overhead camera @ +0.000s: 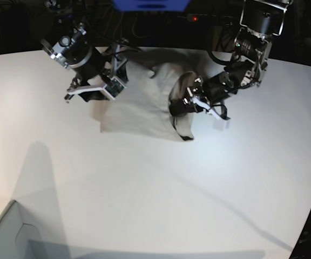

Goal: Layout the t-shirt on the table in an organized manner, then fold the t-shirt properly
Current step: 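Press and smooth the folded stack with the left gripper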

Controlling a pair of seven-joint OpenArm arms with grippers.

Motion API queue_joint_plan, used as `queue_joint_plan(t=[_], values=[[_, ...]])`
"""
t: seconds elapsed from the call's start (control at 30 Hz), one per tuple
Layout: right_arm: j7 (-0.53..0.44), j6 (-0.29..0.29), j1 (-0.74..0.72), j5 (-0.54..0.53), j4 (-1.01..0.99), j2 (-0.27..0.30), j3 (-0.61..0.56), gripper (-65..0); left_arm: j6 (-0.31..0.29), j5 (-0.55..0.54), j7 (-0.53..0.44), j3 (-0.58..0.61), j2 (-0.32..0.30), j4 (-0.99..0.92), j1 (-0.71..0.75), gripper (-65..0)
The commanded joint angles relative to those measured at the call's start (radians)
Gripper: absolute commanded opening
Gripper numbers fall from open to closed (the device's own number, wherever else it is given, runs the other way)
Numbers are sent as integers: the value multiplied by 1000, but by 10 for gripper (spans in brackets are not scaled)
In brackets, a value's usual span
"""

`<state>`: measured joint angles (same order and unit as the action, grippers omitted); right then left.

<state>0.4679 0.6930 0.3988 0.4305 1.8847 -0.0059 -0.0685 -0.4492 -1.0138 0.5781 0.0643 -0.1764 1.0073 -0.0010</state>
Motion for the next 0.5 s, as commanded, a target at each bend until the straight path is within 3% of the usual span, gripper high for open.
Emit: queue_joint_plan(t=[0.0,0.17,0.33,0.47], values=[[-19,5,-5,-12,13,-9,0,-312,45,23,7,-4,-28,-8,-7,-650],[-21,5,-5,-12,13,-6,8,-312,46,25,18,1,-51,-6,-57,-650],[-25,5,-16,-12,16,-7,55,-312,48,29,70,95,-82,-8,-139,-650],[-25,5,-25,-12,17,-7,106,-312,48,149,72,200,-84,-9,-216,-650]])
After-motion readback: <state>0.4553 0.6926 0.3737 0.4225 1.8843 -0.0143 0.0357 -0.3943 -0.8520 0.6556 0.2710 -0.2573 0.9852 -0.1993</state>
